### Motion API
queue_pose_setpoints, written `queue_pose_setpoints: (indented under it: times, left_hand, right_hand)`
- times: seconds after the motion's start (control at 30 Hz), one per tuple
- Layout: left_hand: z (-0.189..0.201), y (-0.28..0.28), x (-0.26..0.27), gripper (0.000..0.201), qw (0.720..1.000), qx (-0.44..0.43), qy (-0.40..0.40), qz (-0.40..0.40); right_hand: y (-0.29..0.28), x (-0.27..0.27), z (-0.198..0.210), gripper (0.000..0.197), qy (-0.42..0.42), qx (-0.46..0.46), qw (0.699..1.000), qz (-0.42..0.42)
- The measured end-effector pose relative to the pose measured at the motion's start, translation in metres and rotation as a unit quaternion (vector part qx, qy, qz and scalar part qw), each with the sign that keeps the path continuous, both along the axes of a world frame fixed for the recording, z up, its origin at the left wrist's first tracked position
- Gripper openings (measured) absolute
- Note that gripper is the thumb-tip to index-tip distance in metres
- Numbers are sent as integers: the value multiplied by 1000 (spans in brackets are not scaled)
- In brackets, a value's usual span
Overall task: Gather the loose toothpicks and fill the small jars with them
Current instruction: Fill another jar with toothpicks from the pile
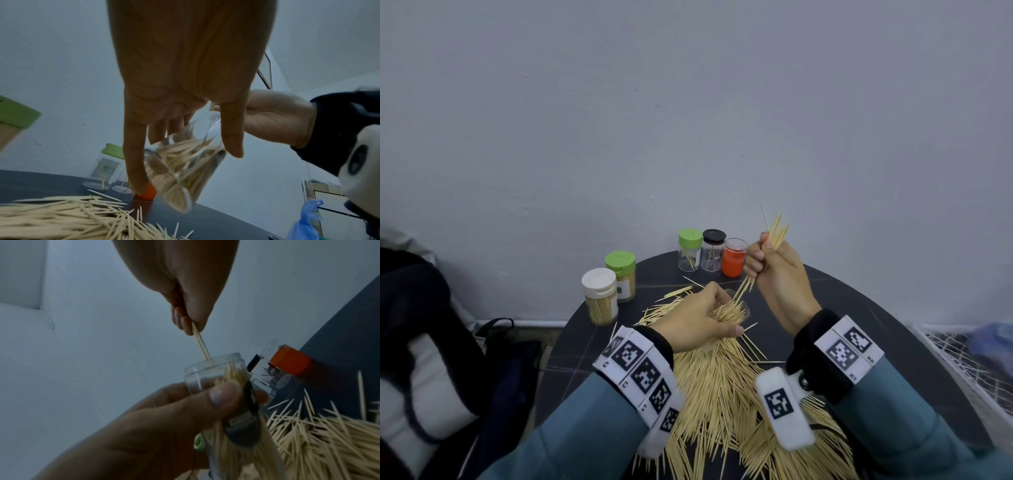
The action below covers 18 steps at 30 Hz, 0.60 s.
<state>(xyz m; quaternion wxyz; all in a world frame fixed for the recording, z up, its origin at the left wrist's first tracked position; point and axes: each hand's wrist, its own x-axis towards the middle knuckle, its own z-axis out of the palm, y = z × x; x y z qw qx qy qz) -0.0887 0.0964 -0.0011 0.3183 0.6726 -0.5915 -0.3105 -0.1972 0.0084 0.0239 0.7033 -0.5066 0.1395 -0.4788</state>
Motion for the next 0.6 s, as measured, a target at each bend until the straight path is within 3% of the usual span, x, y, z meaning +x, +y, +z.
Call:
queue_pose_setpoints:
  times: [0.23, 0.37, 0.6]
  left_hand:
    - [5, -2, -1, 44, 996, -64, 53, 21]
    - [4, -2, 0, 50, 996, -57, 66, 16]
    - [3, -3, 0, 44, 997, -47, 68, 7]
  right_hand:
    - [12, -2, -29, 27, 96, -69, 992, -37]
    - [20, -3, -38, 28, 91, -38, 995, 32]
    - [20, -4, -41, 36, 96, -41, 994, -18]
